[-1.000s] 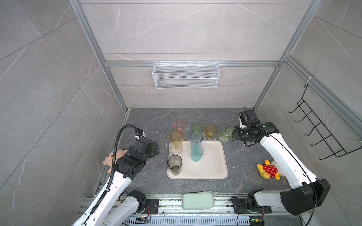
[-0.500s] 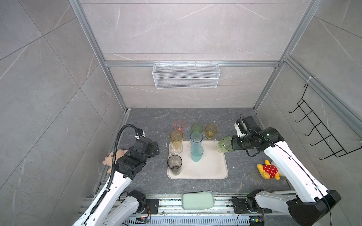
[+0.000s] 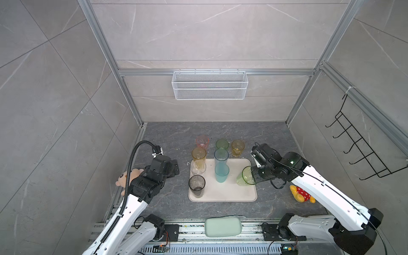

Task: Place the glasses into the tray
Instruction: Place the glass on the tray.

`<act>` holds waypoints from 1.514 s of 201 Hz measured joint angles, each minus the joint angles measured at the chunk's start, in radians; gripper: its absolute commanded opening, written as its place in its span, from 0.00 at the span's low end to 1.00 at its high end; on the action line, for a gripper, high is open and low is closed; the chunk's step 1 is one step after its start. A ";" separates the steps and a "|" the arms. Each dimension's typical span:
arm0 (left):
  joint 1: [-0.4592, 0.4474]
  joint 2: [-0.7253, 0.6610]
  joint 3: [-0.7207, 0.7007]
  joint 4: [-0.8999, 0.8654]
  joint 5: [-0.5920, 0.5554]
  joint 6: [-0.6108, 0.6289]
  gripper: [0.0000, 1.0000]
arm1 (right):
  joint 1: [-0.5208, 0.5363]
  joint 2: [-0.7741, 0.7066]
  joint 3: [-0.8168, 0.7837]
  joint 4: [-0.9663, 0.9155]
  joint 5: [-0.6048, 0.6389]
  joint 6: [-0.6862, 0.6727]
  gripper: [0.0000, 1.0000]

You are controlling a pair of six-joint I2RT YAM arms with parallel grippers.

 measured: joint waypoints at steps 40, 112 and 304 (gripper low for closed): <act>0.000 -0.005 0.000 0.000 0.000 0.000 0.98 | 0.116 0.056 0.000 -0.013 0.032 0.055 0.00; 0.000 -0.006 0.000 0.000 0.000 0.000 0.98 | 0.261 0.188 0.042 -0.016 0.060 0.125 0.00; 0.000 -0.013 -0.006 -0.002 0.000 -0.005 0.97 | 0.280 0.348 0.066 0.080 0.011 0.139 0.00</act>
